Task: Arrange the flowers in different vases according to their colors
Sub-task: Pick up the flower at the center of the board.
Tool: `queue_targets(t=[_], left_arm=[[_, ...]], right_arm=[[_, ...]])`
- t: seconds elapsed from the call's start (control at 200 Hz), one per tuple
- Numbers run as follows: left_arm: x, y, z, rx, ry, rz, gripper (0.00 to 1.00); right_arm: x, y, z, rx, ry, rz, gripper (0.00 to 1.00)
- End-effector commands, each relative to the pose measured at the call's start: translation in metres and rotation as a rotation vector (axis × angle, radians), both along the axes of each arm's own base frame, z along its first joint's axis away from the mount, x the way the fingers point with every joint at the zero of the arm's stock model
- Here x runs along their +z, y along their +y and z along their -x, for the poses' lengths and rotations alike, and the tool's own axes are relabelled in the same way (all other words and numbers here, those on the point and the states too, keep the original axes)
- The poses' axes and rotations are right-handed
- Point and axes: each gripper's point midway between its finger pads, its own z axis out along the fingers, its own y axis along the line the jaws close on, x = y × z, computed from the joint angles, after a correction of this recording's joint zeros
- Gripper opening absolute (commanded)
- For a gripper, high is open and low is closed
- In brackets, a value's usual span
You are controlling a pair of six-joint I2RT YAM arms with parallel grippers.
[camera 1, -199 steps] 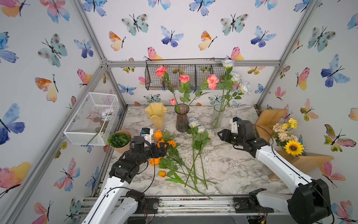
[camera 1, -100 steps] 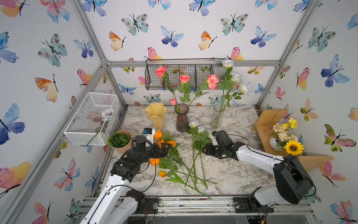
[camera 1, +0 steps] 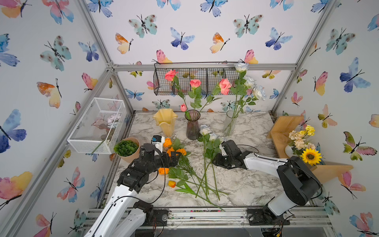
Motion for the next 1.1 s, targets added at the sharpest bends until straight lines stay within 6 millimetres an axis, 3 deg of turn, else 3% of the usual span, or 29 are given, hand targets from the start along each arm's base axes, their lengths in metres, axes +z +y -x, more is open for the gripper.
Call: queue_targets(t=[0.0,0.31,0.921,1.096], left_arm=[[-0.001,-0.001,0.0,-0.011,-0.005,-0.003,0.99],[-0.003,-0.001,-0.002,-0.005,0.001,-0.009,0.99],[-0.005,-0.001,-0.002,-0.004,0.008,-0.012,0.99],[-0.004,0.0,-0.002,-0.002,0.003,-0.011,0.99]], right_arm=[[-0.01,0.005,0.006,0.023,0.021,0.009,0.35],[-0.021,0.004,0.008,0.039,0.025,0.039,0.27],[-0.026,0.015,0.009,0.073,0.033,0.053,0.24],[-0.026,0.013,0.007,0.079,0.021,0.075,0.13]])
